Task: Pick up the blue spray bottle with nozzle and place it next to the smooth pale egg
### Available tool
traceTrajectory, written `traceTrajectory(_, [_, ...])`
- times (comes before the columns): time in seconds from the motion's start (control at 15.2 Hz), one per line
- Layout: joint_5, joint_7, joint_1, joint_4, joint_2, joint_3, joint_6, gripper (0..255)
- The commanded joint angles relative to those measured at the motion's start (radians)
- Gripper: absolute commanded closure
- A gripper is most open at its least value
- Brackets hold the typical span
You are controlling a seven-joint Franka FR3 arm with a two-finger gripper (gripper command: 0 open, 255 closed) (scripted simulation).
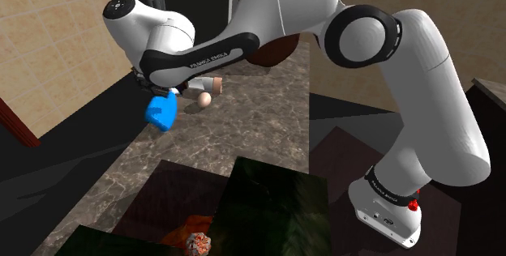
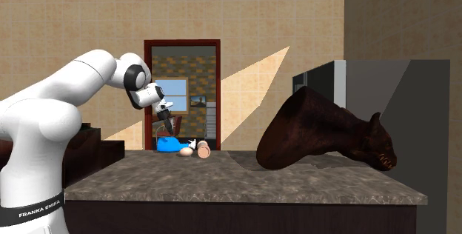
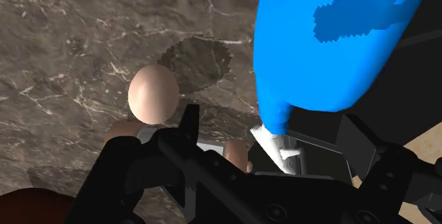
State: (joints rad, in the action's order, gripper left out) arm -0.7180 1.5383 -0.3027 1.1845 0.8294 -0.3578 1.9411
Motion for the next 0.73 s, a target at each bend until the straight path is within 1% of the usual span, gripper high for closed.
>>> traceTrajectory(0.0, [0.009, -0.003, -0.009, -0.007, -0.023, -0.008, -0.031, 0])
traceTrajectory(0.13, [0.019, -0.010, -0.020, -0.024, -0.045, -0.016, -0.071, 0])
traceTrajectory(0.66, [0.019, -0.010, -0.020, -0.024, -0.045, -0.016, -0.071, 0])
